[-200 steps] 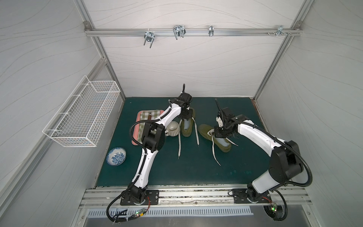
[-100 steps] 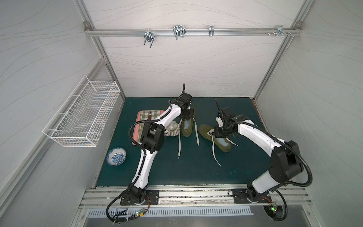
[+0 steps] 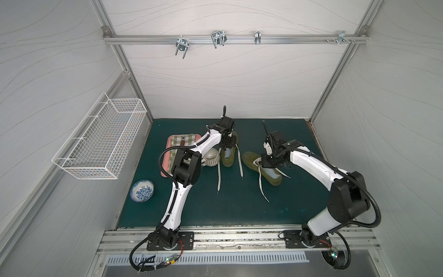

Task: Insert the insole into the shoe
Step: Adjust the shoe at the center of the board.

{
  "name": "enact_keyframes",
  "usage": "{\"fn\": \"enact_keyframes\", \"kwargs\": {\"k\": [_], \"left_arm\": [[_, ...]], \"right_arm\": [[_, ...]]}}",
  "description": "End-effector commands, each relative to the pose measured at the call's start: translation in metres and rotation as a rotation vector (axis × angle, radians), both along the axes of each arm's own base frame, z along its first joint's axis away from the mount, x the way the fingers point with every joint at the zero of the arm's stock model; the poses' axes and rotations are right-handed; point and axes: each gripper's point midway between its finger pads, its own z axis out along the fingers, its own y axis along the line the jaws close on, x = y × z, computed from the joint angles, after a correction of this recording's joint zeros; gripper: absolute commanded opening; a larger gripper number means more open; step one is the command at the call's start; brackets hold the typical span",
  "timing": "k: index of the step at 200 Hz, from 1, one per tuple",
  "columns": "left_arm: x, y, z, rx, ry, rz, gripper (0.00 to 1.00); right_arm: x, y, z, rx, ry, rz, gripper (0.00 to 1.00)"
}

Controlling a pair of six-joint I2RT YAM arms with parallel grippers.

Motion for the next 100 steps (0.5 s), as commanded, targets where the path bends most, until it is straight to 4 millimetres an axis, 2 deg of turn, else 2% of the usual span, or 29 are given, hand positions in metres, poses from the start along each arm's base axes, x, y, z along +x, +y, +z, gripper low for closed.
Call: {"fn": "enact_keyframes", "kwargs": {"k": [1,29,47,72,100], "left_arm": [[-0.005,-0.002,0.021,-0.011,-0.036,-0.013,0.0],[-0.013,-0.002,0.059,-0.054,-0.084,-0.015,0.0],[-0.02,0.002,0.073,-0.057,-0.095,-0.019,0.0],[-0.031,0.008,0.087,-0.06,-0.112,-0.02,0.0],[-0.038,0.013,0.094,-0.053,-0.109,-0.021,0.0]], "right_arm": [[0.007,0.005,0.002,0.015,-0.008,-0.005,0.0],[0.013,0.008,-0.003,0.016,-0.013,-0.011,0.0],[0.02,0.011,-0.006,0.017,-0.026,-0.02,0.0],[0.03,0.011,-0.01,0.012,-0.035,-0.03,0.0],[0.04,0.01,-0.016,0.014,-0.037,-0.043,0.0]]}}
